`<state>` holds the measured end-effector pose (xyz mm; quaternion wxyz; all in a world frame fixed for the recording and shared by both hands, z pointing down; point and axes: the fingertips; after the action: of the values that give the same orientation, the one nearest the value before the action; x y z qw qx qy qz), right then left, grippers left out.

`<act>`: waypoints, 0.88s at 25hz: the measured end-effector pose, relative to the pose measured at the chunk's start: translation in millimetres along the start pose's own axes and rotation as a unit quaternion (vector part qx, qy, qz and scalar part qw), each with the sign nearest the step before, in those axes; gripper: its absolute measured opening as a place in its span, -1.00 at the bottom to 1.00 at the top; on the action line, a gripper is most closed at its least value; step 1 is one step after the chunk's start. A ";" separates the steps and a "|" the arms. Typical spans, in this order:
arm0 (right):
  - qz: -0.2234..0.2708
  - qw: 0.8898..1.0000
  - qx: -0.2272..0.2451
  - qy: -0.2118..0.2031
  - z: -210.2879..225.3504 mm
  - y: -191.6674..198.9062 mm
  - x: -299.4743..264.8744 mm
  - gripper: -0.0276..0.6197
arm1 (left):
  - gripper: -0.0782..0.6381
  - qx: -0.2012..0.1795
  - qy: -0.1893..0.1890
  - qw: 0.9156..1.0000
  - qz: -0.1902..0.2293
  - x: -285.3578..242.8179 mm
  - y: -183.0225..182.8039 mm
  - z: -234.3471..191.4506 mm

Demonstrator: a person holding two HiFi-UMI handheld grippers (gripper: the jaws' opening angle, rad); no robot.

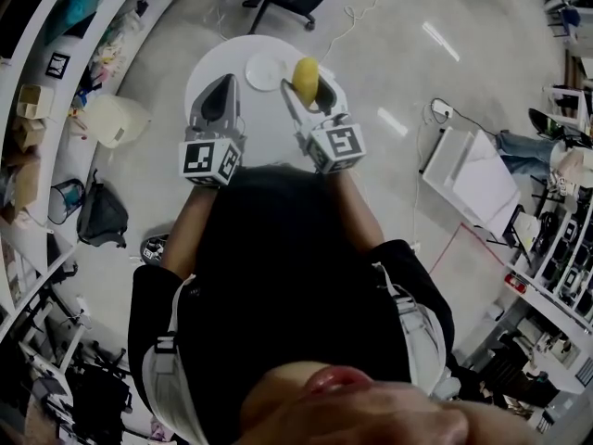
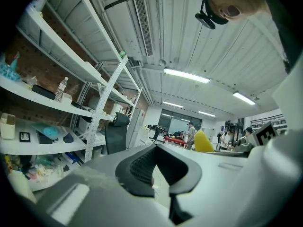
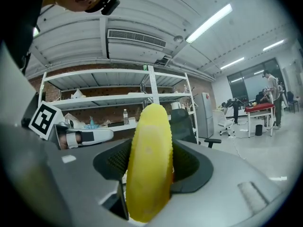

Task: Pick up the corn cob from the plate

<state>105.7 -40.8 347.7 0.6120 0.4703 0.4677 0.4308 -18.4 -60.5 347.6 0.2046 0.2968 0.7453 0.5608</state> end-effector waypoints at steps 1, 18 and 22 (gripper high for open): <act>0.000 1.000 -0.002 0.000 0.9 0.1 0.2 -0.13 | -0.76 0.000 0.001 1.000 0.000 -0.9 0.2 0.5; 0.002 1.000 -0.016 -0.005 4.8 0.1 0.2 -0.13 | -0.76 -0.004 -0.001 1.000 -0.004 -0.6 1.5 3.2; 0.001 1.000 -0.015 -0.005 2.6 0.9 1.2 -0.13 | -0.76 -0.004 0.000 1.000 -0.005 2.0 1.8 1.3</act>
<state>108.5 -39.9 348.6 0.6209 0.4635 0.4574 0.4364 -18.6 -57.9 349.0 0.2083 0.2920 0.7445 0.5631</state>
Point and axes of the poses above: the fingertips, and each gripper's own axes: x backward along the fingers, z to its right, y out of its underside, and after that the axes turned 13 degrees about y, right-handed
